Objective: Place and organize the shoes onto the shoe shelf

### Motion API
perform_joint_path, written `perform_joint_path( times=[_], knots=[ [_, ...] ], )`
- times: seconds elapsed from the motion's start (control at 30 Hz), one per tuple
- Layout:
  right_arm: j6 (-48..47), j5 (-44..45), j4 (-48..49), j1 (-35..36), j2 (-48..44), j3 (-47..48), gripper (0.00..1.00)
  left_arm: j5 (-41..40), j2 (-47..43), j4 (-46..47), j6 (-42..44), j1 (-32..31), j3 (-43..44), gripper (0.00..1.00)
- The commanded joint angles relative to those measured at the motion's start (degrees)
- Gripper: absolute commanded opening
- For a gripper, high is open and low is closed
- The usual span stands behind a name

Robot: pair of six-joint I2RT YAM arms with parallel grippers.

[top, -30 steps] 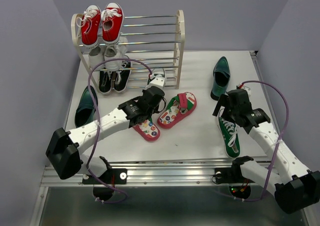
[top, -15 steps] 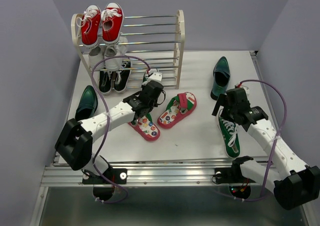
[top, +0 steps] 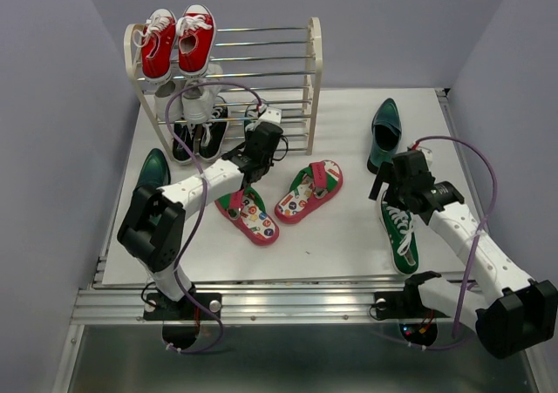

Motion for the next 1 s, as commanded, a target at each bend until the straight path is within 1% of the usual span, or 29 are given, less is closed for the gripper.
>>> perform_joint_path(
  times=[0.0, 0.17, 0.47, 0.97],
  knots=[
    [-1.2, 2.1, 2.4, 0.1, 0.6, 3.1, 1.00, -3.5, -1.2, 9.0, 3.7, 0.9, 5.3, 0.00],
    [-1.8, 3.3, 2.4, 0.1, 1.0, 3.4, 1.00, -3.4, 0.0, 9.4, 4.5, 2.2, 6.4, 0.00],
    [-2.6, 3.6, 3.1, 0.1, 2.0, 3.4, 1.00, -3.7, 2.7, 13.6, 6.1, 4.2, 5.3, 0.00],
    [-2.8, 3.6, 3.3, 0.1, 2.0, 3.0, 1.00, -3.0, 6.1, 15.8, 5.9, 6.1, 4.8, 0.00]
  ],
)
